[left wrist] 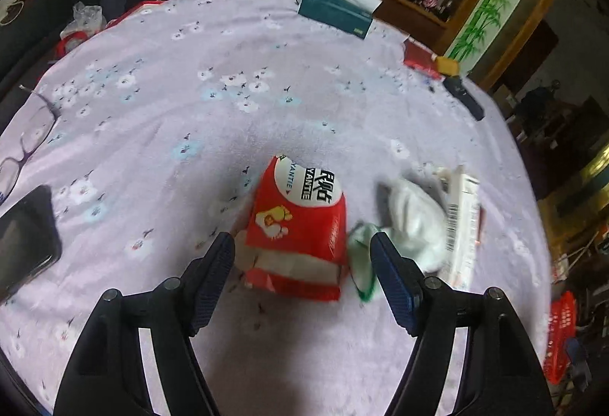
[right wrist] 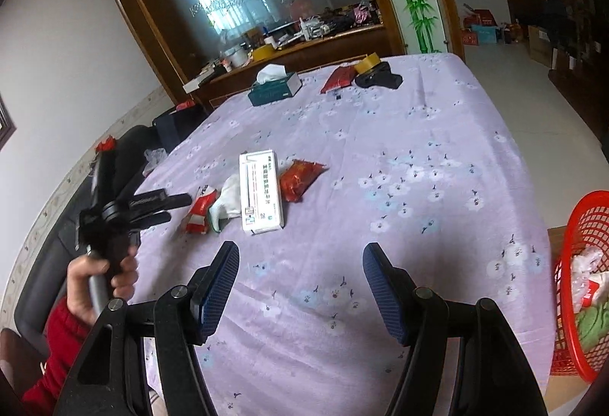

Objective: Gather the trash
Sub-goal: 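Grasp the red tissue pack with left tool while right tool reaches the white medicine box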

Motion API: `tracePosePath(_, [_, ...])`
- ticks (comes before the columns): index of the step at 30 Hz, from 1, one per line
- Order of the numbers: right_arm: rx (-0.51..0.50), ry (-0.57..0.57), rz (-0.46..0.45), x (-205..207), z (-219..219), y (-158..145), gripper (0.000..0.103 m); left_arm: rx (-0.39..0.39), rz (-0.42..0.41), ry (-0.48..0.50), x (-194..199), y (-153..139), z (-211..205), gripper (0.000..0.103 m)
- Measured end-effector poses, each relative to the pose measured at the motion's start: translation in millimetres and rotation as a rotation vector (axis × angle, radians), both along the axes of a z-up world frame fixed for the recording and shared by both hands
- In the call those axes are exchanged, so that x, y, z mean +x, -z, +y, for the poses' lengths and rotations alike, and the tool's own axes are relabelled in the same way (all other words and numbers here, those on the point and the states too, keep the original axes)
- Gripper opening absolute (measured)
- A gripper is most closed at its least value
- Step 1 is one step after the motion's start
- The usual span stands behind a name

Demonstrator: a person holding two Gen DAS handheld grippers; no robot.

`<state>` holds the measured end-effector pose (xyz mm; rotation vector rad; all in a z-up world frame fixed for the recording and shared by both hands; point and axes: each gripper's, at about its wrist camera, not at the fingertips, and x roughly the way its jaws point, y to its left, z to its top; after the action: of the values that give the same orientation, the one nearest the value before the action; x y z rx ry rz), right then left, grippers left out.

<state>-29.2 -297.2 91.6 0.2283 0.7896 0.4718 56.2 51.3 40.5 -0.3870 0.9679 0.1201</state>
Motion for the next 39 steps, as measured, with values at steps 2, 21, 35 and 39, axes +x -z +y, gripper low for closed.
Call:
tracePosePath(2, [-0.008,-0.002,0.007,2,1,3,0.072,0.004,0.019,0.010,8,9,-3,0.072])
tracePosePath(21, [-0.091,-0.076,0.056,49,65,20,0.075,0.119,-0.049,0.042,-6,14,-11,0.047])
tracePosePath(35, [-0.242,-0.163,0.076,107,150,56,0.075,0.093,-0.199,0.054,-80,-11,-31,0.047])
tracePosePath(39, [-0.275,-0.156,0.094,119,160,67,0.075,0.076,-0.208,0.068,-82,-10,-37,0.047])
